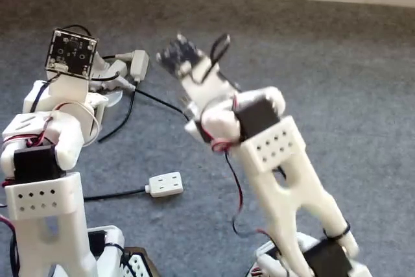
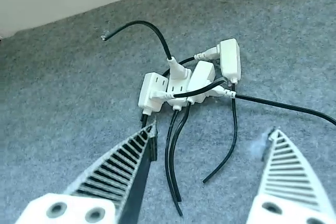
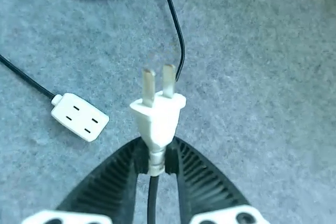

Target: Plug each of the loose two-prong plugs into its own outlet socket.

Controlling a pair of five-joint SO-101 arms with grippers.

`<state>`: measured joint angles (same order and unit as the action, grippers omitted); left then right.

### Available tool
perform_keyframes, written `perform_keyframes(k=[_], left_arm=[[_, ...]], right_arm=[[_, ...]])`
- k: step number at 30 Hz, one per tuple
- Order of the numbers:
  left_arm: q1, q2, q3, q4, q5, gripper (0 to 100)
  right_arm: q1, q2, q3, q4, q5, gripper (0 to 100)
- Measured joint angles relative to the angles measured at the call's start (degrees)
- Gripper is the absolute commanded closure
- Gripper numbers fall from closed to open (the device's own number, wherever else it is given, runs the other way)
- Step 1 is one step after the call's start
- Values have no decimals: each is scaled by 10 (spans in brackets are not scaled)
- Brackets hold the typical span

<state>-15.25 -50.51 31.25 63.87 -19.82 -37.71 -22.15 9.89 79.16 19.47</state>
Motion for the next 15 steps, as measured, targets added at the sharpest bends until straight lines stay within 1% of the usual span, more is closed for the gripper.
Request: perform_keyframes(k=[5,7,9,11,15], left_arm=[[5,-1,18,0,4,680],[5,-1,41,0,4,680],[5,-4,69,-9,4,680],[7,-24,104,-34,4,680],[48,-120,229,-103,-11,680]], right_arm=[[0,-91,332,-258,0,991],[0,-103,416,-344,0,991],[0,-107,452,-398,-1,991],[0,-110,462,-433,-1,991],[0,-110,467,-457,-2,991]])
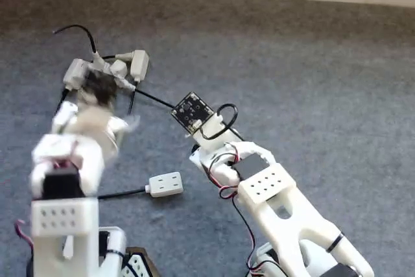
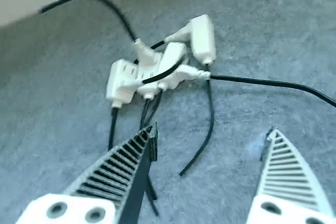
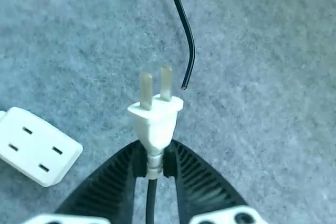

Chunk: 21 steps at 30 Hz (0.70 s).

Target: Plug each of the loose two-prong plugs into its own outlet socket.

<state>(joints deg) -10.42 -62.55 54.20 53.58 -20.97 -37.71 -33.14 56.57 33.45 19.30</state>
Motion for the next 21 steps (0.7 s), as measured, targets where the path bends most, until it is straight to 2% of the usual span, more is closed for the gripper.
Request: perform_keyframes(k=[3,7,14,21], left_arm=[[18,-110,115,-38,-3,680],[41,-250,217,-47,-2,680],[93,-381,244,20,17,680],[102,-411,286,50,17,680]], right_arm=[[0,0,7,-2,-19,991],[-11,-2,22,-4,-49,991],[-100,-4,47,10,-82,991],[-146,-7,-18,111,-113,991]])
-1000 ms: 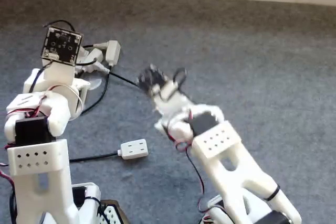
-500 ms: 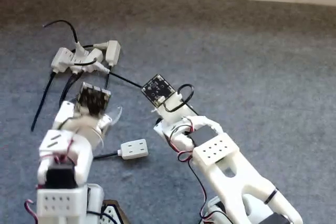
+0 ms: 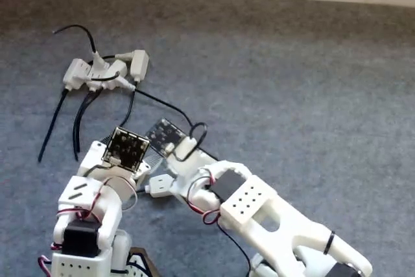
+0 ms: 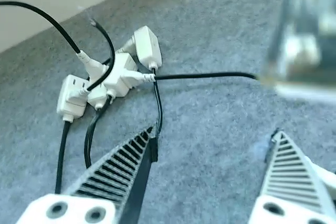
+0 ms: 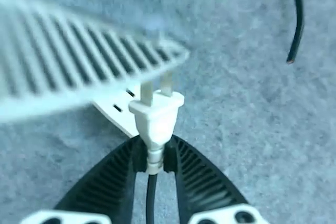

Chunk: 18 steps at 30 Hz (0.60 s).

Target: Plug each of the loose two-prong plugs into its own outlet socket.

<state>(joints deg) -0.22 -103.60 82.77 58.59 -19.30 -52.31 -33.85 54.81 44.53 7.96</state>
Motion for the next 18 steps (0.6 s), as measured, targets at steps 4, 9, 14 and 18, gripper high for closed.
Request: perform_keyframes(k=[4,9,14,18], left_arm=[[0,0,6,0,1,680],[-3,0,9,0,1,681],[-3,0,41,-18,2,683],[-3,0,45,-25,2,684]], right_arm=[[-2,-3,-44,48,-5,991],[-2,-3,-56,57,-6,991],[-4,-3,-69,62,-7,991],[-16,-3,-91,88,-7,991]])
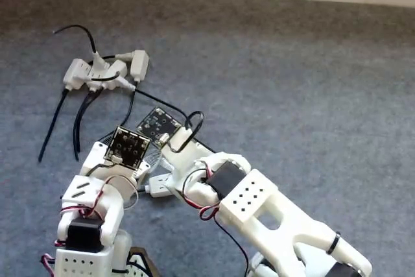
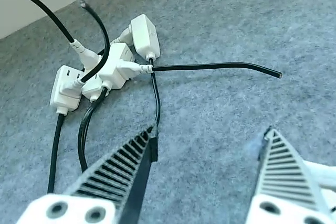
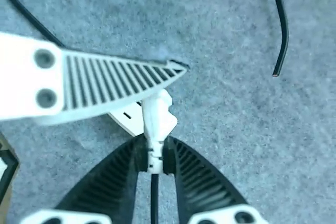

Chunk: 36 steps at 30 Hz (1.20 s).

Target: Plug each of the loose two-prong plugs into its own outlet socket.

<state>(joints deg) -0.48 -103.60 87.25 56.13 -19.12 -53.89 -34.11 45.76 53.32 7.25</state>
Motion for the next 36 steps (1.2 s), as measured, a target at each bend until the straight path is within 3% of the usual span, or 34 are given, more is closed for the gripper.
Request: perform_keyframes(k=[6,15,24,31,36], left_arm=[[0,0,2,-3,1,684],[4,-1,3,-3,1,684],[15,-1,3,-3,-1,684],[-120,1,-6,-57,-1,684],[-228,88,-117,-62,-1,684]], right_arm=[[-13,1,-39,46,-1,991],[26,0,-172,153,3,991],[42,-1,-202,158,7,991],[68,0,-159,158,8,991],[69,-1,-154,158,8,991]])
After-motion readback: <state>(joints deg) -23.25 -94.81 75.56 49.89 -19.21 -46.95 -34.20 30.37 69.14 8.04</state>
